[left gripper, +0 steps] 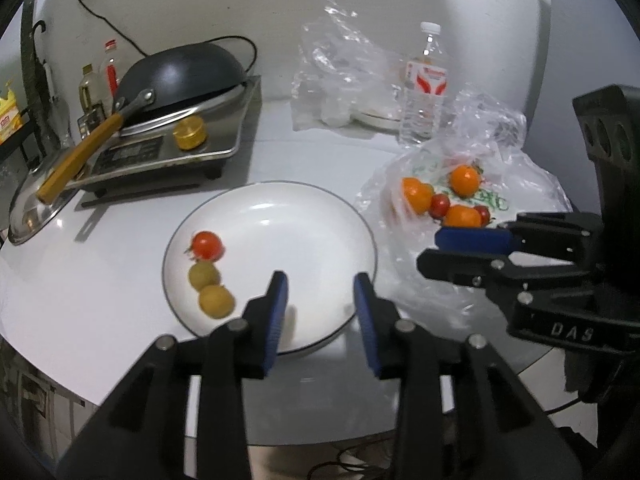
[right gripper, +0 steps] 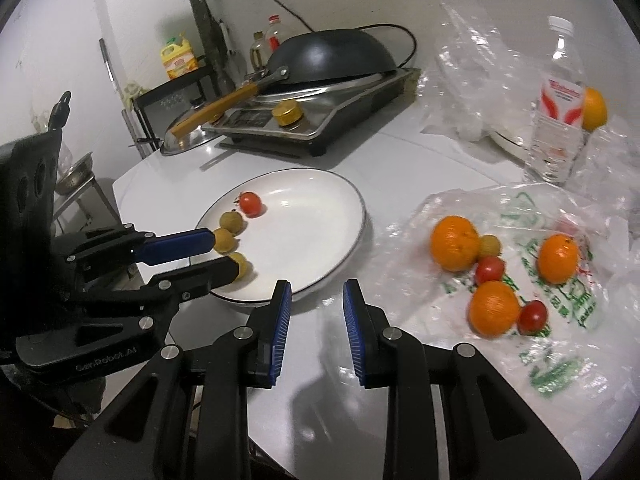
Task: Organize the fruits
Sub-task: 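Move both open tools back toward the fruits on the plastic bag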
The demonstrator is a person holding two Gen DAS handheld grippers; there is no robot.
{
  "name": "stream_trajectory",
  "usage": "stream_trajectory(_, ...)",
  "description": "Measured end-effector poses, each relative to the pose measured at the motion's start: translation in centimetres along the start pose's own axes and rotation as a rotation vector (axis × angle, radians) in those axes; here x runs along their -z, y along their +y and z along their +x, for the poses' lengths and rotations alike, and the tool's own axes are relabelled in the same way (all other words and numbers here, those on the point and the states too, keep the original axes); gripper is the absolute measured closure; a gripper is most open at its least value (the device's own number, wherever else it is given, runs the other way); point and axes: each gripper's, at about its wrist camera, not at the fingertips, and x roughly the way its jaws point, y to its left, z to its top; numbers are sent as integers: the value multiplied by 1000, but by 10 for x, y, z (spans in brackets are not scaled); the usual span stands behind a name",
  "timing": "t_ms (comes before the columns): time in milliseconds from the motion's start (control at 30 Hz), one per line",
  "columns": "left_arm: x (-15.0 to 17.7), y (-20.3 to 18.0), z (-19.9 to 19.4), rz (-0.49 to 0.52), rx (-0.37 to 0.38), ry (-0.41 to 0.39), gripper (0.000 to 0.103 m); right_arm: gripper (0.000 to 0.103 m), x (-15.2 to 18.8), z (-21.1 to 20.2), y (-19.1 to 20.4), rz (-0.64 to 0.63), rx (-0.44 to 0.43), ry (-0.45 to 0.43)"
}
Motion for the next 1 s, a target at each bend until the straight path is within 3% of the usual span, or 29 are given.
stream_trajectory(200, -7, -17, 2, 19, 9, -2, 56, 74, 4, -14, -20, 25, 18, -21)
stream_trajectory(1000, -29, -89, 31, 114, 56, 37, 55, 74, 23, -45, -91, 109, 59, -65)
